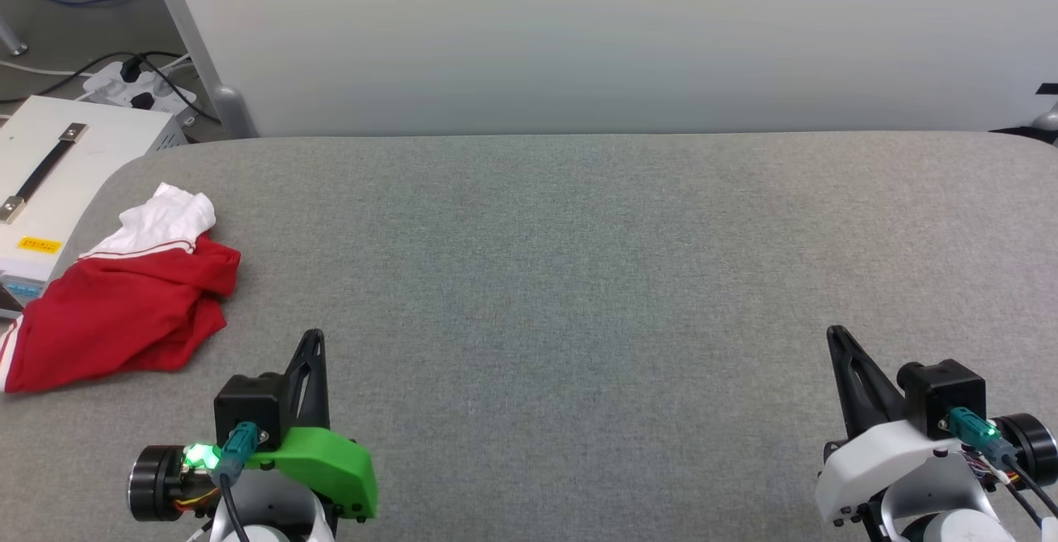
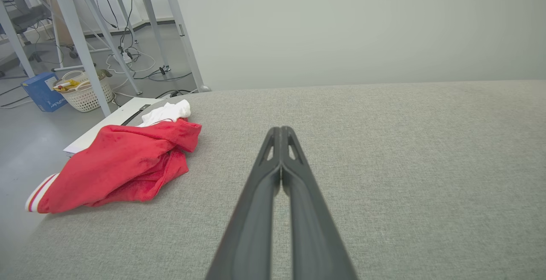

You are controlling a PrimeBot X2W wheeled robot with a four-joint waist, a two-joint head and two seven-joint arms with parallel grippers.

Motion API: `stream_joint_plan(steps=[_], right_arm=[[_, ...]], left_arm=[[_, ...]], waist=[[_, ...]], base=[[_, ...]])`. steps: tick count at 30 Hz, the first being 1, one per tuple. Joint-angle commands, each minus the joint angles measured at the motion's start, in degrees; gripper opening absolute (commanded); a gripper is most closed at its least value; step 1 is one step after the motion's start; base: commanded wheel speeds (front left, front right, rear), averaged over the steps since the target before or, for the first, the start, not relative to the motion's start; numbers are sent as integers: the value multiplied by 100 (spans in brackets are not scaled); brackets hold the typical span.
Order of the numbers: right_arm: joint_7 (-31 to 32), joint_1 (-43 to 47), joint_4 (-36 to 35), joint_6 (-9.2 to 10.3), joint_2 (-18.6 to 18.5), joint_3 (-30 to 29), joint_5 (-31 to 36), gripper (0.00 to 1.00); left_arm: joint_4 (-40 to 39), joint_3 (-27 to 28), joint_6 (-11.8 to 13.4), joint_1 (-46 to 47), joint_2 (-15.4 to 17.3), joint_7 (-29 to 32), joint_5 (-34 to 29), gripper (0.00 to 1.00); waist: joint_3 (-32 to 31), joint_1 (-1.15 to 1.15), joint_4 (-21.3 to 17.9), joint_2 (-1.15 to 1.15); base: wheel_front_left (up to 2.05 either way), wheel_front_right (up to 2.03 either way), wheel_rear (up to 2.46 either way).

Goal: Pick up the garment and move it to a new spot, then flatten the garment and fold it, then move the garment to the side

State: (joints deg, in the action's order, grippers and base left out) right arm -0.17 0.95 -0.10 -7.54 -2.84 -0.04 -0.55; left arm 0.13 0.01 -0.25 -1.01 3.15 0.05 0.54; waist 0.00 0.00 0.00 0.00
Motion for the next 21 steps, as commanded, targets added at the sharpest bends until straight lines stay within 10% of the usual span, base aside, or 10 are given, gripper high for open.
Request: stream_joint_plan(steps=[1, 21], right_arm=[[17, -95, 10, 5, -4, 4, 55, 0], [17, -95, 10, 5, -4, 4, 55, 0]], left_arm=[[-13, -1, 25, 101, -27, -5, -54, 0], [-13, -1, 25, 101, -27, -5, -54, 0]], waist=[[0, 0, 0, 0], [0, 0, 0, 0]], base=[[0, 0, 0], [0, 0, 0]])
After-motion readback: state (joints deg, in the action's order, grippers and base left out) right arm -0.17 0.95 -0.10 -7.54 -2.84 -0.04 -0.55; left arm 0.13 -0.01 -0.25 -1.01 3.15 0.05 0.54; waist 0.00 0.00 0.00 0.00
